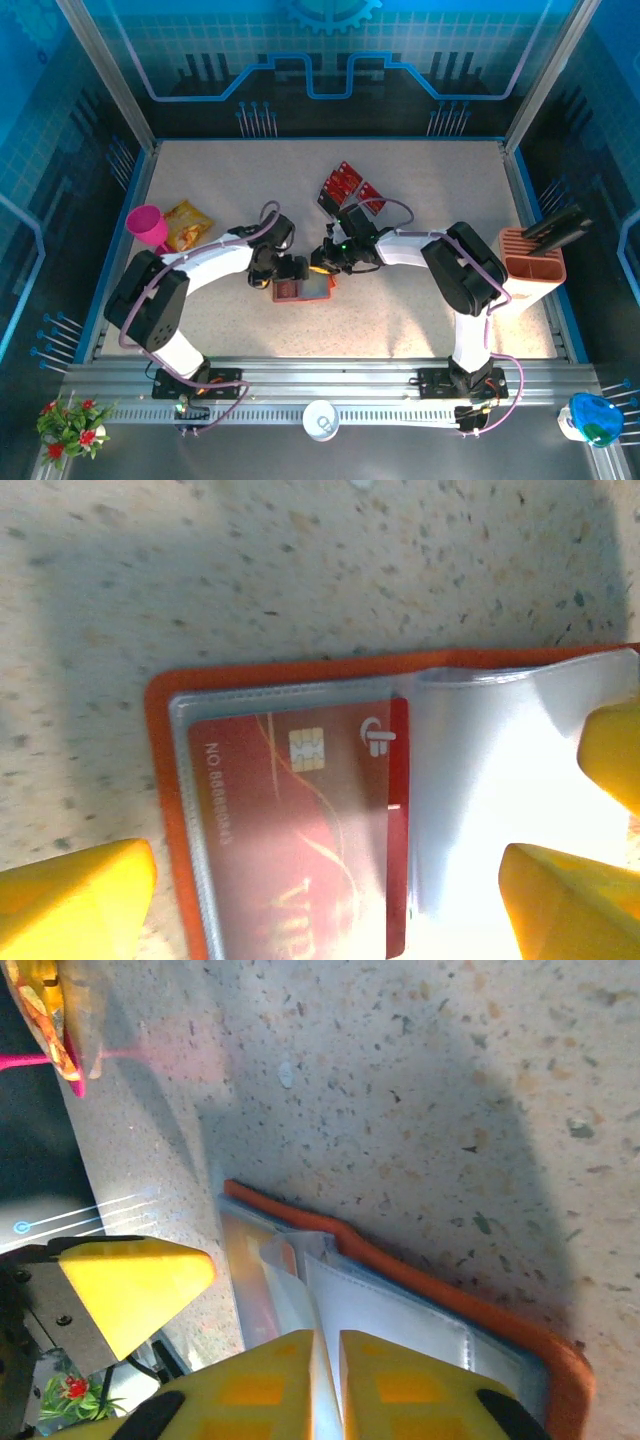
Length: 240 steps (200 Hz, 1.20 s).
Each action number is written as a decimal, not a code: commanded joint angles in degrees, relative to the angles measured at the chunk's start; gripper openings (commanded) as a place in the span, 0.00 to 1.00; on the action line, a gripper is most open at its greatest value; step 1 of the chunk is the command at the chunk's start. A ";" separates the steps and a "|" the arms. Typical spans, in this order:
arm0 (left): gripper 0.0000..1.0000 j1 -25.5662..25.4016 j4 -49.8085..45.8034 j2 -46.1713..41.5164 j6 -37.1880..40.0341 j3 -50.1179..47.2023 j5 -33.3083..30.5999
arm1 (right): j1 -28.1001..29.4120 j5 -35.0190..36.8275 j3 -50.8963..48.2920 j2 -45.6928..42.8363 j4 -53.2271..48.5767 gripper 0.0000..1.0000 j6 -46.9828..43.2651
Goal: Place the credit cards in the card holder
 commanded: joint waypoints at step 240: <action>0.92 16.36 -4.77 -9.59 2.50 1.57 4.27 | 9.80 0.08 11.76 10.94 0.06 0.41 2.10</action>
